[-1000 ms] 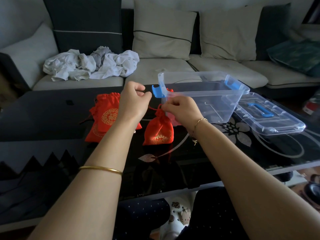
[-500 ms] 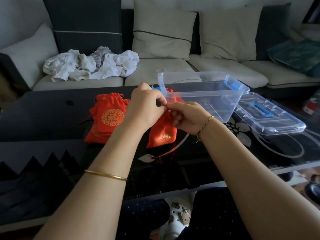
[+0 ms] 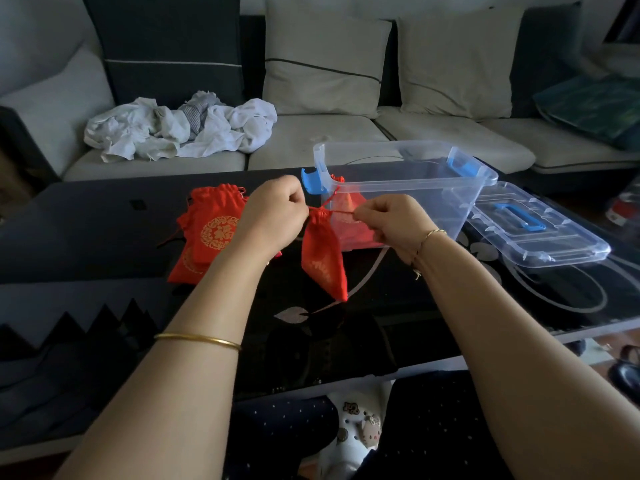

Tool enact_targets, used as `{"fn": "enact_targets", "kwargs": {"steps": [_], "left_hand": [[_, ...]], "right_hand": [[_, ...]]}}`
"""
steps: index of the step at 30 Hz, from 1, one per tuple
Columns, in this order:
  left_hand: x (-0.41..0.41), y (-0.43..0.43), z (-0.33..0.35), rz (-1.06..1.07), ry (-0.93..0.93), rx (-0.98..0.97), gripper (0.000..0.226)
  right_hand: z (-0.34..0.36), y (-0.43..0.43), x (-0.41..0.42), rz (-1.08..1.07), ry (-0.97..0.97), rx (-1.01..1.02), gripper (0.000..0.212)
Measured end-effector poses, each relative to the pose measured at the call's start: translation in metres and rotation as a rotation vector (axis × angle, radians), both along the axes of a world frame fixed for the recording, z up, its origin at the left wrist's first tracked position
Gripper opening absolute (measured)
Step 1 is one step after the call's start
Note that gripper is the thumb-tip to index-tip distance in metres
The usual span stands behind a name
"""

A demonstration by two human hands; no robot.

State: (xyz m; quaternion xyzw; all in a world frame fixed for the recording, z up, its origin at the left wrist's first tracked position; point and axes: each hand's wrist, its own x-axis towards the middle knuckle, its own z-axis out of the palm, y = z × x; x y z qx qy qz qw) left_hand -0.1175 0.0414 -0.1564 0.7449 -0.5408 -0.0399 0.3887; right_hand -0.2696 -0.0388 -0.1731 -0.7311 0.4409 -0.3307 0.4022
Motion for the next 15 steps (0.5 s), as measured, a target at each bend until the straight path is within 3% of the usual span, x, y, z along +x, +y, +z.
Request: {"fn": "enact_targets", "kwargs": {"steps": [5,10,13,15], "left_hand": [[-0.004,-0.002,-0.005,-0.012,0.143,0.057,0.007],[0.0,-0.005,-0.006,-0.013,0.499,0.103,0.01],[-0.002,-0.006,-0.004,-0.015,0.616,0.083,0.015],[-0.003,-0.007,-0.002,-0.006,0.687,0.052,0.017]], "right_hand": [[-0.021,-0.002,0.009,-0.026,0.151,-0.088,0.023],[-0.029,0.004,0.009,0.227,-0.067,0.355,0.039],[-0.043,0.006,0.014,0.346,0.116,0.321,0.068],[-0.053,0.008,0.017,0.314,0.207,0.222,0.06]]}}
